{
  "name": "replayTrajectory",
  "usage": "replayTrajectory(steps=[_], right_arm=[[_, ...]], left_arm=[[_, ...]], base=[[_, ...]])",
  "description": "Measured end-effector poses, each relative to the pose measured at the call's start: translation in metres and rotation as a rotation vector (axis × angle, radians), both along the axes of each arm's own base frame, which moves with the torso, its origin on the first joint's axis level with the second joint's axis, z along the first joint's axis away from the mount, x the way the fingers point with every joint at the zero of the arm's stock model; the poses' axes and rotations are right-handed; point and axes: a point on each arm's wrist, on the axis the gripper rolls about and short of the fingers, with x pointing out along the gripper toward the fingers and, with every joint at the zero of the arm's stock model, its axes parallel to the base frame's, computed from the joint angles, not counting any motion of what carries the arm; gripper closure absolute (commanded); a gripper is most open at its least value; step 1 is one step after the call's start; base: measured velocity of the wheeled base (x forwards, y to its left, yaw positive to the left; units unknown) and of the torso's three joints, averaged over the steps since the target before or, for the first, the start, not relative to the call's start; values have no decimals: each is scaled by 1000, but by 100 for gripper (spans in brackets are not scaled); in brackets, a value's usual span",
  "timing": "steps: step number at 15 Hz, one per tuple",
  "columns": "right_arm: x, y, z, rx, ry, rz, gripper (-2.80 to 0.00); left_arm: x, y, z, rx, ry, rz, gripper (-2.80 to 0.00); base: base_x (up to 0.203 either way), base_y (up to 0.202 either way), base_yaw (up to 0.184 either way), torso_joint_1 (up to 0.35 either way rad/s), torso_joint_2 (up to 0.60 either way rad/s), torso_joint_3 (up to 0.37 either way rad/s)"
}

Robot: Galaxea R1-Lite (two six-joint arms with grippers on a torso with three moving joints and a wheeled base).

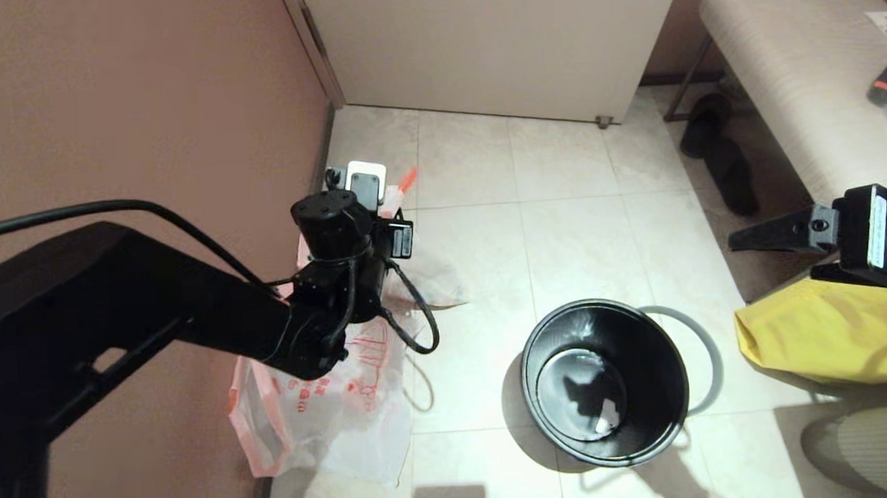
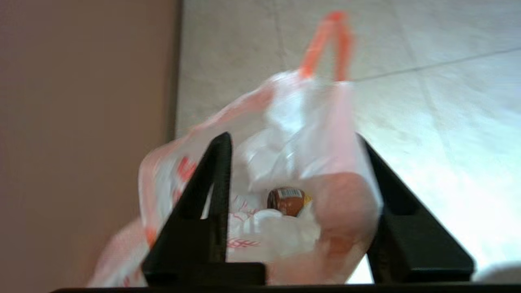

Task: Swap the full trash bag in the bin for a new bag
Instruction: Place the trash bag on the floor

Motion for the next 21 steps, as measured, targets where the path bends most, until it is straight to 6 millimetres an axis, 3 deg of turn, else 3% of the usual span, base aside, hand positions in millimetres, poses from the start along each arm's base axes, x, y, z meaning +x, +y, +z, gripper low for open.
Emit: replayTrajectory(steps=[5,6,9,12,17,19,21], right_arm=[[-16,-8,-12,3,28,-21,-280],[-21,-10,-15,-4,27,-22,0],[-33,-16,-22,-25,27,-49,0],[-47,-22,-31,-48,30,-81,0],[-64,-31,-45,-149,96,-170,0],[-66,-32,-55,-171,126,-176,0],[-65,-32,-70,-187,157,-175,0]], left_arm=[[-65,20,6,-81,60,-24,0],[-78,26,4,-80,74,-20,0],[-107,43,-1,-85,111,-6,0],[-116,53,10,-114,80,3,0],[-98,51,19,-126,53,27,0],[-84,50,34,-141,-1,48,0],[-59,50,62,-158,-81,90,0]], base=[[0,0,0,0,0,0],[0,0,0,0,0,0],[0,0,0,0,0,0],[0,0,0,0,0,0],[0,0,0,0,0,0],[0,0,0,0,0,0],[0,0,0,0,0,0]])
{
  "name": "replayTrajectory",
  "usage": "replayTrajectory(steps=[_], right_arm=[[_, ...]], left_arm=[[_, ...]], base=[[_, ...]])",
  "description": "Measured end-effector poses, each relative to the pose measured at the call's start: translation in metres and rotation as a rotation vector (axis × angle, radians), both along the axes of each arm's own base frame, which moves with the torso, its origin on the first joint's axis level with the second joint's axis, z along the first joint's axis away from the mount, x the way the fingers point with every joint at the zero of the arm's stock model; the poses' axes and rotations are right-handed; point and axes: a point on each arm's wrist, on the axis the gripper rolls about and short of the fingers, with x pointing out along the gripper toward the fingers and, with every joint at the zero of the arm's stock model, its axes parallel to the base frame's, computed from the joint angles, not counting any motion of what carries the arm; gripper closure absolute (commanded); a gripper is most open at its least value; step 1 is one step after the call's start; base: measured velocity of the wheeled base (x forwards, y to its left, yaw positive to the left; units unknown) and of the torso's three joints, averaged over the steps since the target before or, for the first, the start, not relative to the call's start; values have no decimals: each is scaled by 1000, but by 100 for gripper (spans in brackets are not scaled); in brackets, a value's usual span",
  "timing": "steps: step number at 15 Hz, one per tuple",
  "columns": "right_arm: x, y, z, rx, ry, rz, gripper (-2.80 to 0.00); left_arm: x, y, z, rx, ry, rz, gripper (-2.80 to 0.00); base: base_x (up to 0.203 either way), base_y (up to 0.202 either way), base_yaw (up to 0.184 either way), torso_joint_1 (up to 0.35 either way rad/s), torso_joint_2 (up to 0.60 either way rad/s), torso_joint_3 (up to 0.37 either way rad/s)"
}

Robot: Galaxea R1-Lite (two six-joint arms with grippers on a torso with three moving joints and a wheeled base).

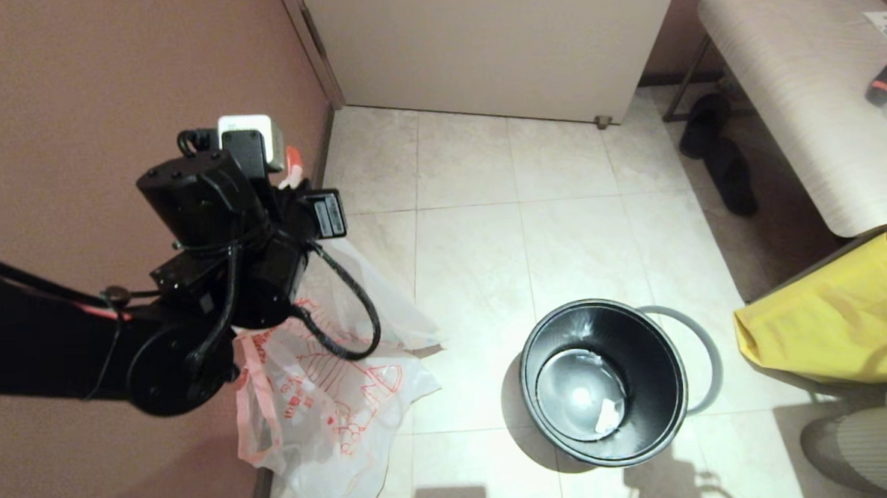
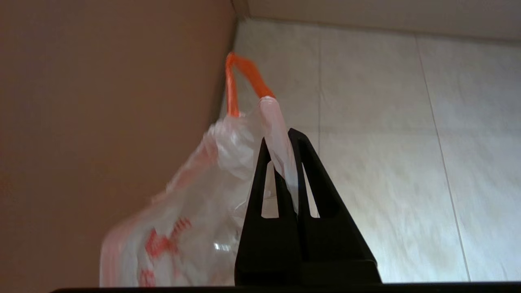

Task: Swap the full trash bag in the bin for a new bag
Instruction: Place the trash bag on the floor, then pick up a new trash bag

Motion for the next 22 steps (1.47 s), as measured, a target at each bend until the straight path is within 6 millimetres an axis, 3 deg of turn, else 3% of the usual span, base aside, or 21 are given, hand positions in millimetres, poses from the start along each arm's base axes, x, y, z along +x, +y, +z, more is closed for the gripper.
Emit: replayTrajectory(steps=[4,6,7,8,10,13,14,16,19,22], right_arm=[[6,2,-25,15,-31,-1,0],[4,2,-30,38,-62,2,0],[1,1,-33,61,-65,-4,0],[-3,0,-36,86,-62,-9,0],[-8,-2,-40,108,-52,-5,0],[-10,-2,-44,108,-42,-4,0],[-11,-3,-45,107,-41,-5,0],[-19,-6,-47,112,-51,-5,0],[-37,-14,-51,111,-47,-8,0],[-49,-19,-56,120,-61,-7,0]], left_arm=[[58,-2,76,-74,-193,127,0],[86,0,101,-56,-274,150,0],[104,2,100,-9,-290,151,-280],[123,4,87,50,-271,156,-280],[163,14,37,181,-154,187,-280],[188,20,-26,269,84,202,-280],[187,18,-35,263,153,189,-280],[172,10,-27,180,259,149,-280],[123,-13,-9,17,464,75,-280],[78,-18,-25,-78,676,92,-280]], base=[[0,0,0,0,0,0],[0,0,0,0,0,0],[0,0,0,0,0,0],[0,0,0,0,0,0],[0,0,0,0,0,0],[0,0,0,0,0,0],[0,0,0,0,0,0],[0,0,0,0,0,0],[0,0,0,0,0,0],[0,0,0,0,0,0]])
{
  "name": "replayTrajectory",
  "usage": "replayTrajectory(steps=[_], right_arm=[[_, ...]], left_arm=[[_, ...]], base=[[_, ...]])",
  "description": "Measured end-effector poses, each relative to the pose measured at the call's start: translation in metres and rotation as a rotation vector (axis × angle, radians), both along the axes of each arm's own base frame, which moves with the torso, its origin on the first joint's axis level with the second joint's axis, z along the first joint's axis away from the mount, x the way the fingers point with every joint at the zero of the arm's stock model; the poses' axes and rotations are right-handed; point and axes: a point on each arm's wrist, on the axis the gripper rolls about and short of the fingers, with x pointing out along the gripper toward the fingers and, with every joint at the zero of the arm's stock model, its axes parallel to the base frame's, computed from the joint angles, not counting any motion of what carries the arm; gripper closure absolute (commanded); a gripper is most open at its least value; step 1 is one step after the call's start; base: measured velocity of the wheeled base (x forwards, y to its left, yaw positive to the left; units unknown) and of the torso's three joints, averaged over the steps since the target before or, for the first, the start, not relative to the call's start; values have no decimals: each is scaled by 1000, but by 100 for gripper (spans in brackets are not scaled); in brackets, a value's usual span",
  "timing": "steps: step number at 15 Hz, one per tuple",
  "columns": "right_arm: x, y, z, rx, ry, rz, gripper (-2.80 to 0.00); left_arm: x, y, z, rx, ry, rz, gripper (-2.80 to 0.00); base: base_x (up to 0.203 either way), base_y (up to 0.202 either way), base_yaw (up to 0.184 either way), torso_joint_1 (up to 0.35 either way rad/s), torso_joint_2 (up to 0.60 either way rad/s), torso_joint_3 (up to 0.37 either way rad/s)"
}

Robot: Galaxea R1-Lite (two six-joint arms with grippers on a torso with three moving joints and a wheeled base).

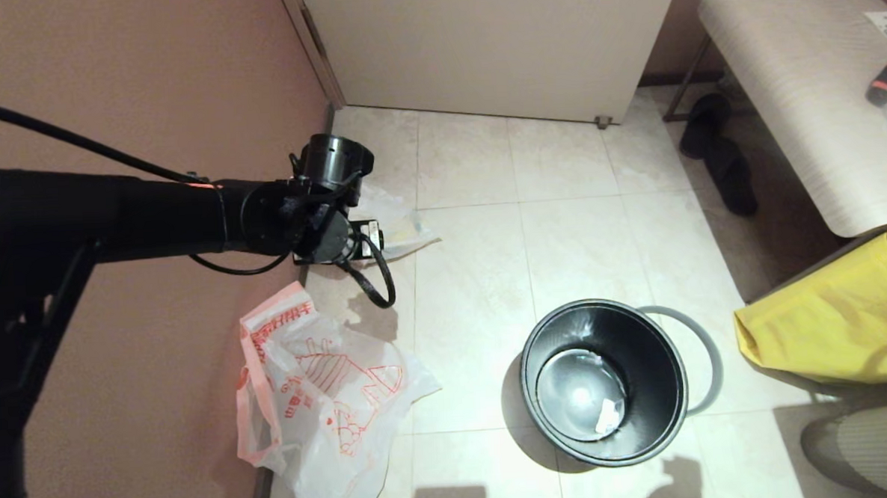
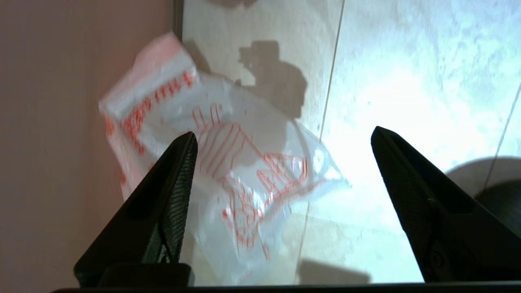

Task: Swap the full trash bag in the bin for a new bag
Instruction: Pick up a new trash bag

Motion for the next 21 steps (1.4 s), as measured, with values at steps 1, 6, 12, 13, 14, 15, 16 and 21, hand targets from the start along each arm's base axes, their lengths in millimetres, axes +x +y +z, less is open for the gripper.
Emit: replayTrajectory(steps=[1,6,12,13,14,15,16,21], right_arm=[[-3,-1,-4,1,2,-1,0],[-9,-2,-24,73,60,8,0],[18,11,-31,122,70,53,0],[21,12,-34,120,78,53,0],[23,13,-35,115,90,54,0],[24,13,-37,109,100,55,0],[25,14,-37,104,108,55,0],[30,16,-41,81,141,61,0]], left_arm=[[-9,0,-3,-16,15,12,-280],[-42,10,-34,-21,125,47,0],[-53,25,-87,20,275,145,0],[-51,28,-97,25,293,175,0],[-50,28,-108,35,312,205,0],[-48,30,-123,53,332,246,0],[-47,31,-138,72,355,286,0],[-54,58,-200,118,491,417,-280]], base=[[0,0,0,0,0,0],[0,0,0,0,0,0],[0,0,0,0,0,0],[0,0,0,0,0,0],[0,0,0,0,0,0],[0,0,0,0,0,0],[0,0,0,0,0,0],[0,0,0,0,0,0]])
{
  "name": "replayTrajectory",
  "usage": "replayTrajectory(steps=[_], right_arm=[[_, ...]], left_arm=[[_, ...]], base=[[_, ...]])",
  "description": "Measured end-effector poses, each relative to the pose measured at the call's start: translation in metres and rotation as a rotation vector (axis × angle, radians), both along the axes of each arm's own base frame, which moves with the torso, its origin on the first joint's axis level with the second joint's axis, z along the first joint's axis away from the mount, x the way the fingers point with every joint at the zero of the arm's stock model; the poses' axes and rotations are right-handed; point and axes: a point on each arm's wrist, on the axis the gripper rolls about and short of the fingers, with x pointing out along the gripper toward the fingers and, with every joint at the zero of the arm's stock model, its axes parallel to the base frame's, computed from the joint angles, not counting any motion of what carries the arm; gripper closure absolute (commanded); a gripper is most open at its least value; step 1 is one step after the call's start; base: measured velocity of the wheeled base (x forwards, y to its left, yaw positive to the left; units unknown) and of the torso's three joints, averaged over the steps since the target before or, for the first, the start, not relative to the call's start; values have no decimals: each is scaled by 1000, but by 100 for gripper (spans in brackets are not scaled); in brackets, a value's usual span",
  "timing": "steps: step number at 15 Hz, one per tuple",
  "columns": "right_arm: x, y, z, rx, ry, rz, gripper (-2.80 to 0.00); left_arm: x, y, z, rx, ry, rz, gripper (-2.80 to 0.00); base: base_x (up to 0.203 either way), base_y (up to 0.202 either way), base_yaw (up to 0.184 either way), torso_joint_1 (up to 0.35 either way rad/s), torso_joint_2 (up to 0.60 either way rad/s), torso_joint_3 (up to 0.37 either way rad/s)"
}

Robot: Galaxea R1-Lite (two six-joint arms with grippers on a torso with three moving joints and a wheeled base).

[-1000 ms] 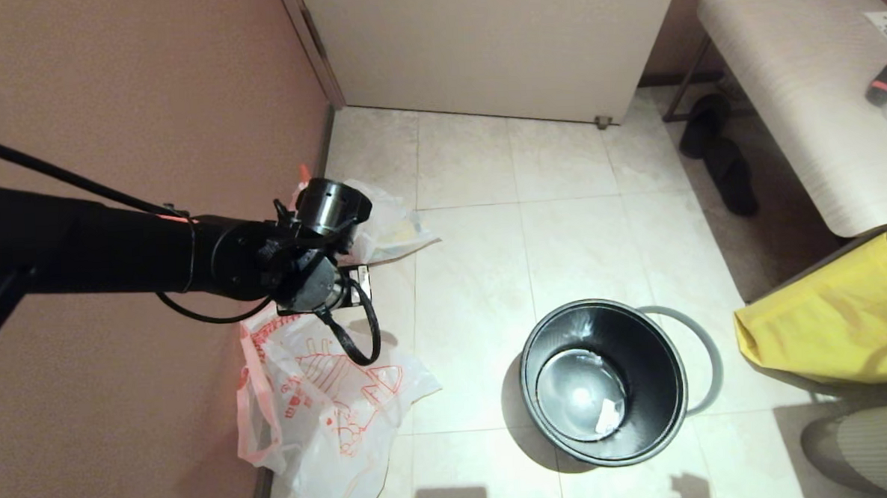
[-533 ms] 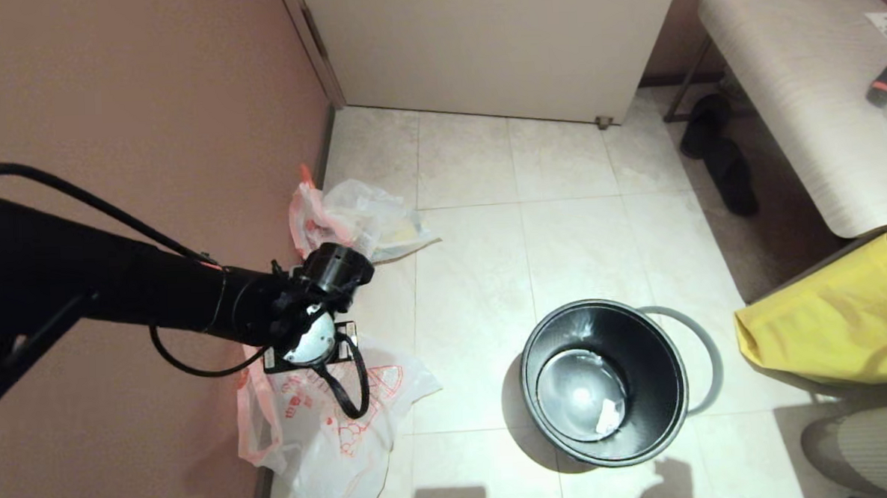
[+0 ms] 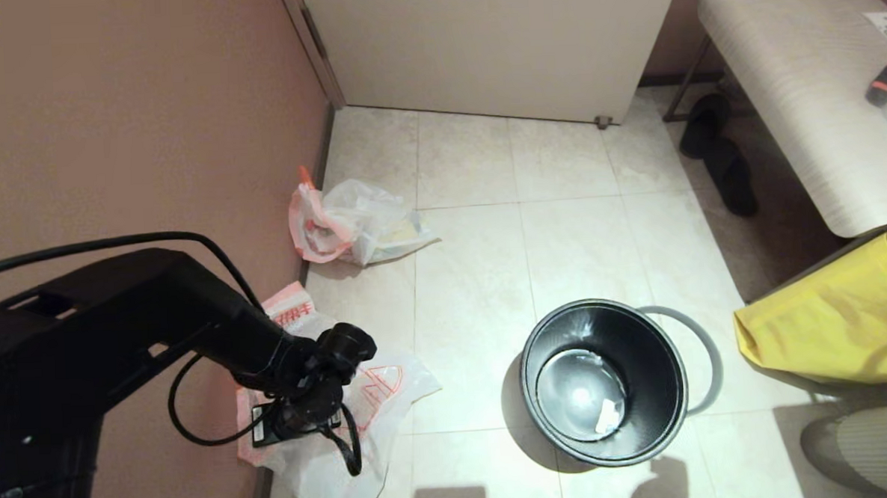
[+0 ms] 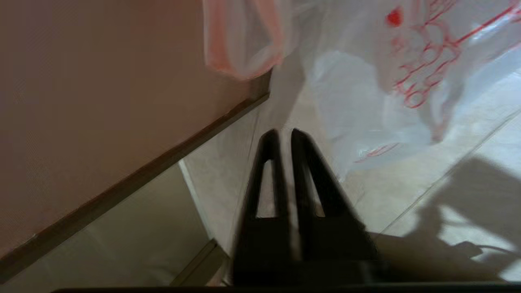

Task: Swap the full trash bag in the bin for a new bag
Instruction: Pick up a new trash bag

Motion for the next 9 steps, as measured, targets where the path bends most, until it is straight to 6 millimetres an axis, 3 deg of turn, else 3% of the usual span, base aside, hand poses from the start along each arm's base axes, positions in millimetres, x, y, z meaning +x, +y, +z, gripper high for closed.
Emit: replayTrajectory(steps=[3,9], right_arm=[[2,1,-3,-8,21,1,0],[3,1,-6,-10,41,5,0]], left_arm=[[-6,12,-19,-37,-28,21,-280],[-10,28,-38,-90,-50,55,-280]], base=[[0,0,0,0,0,0],[0,0,0,0,0,0]])
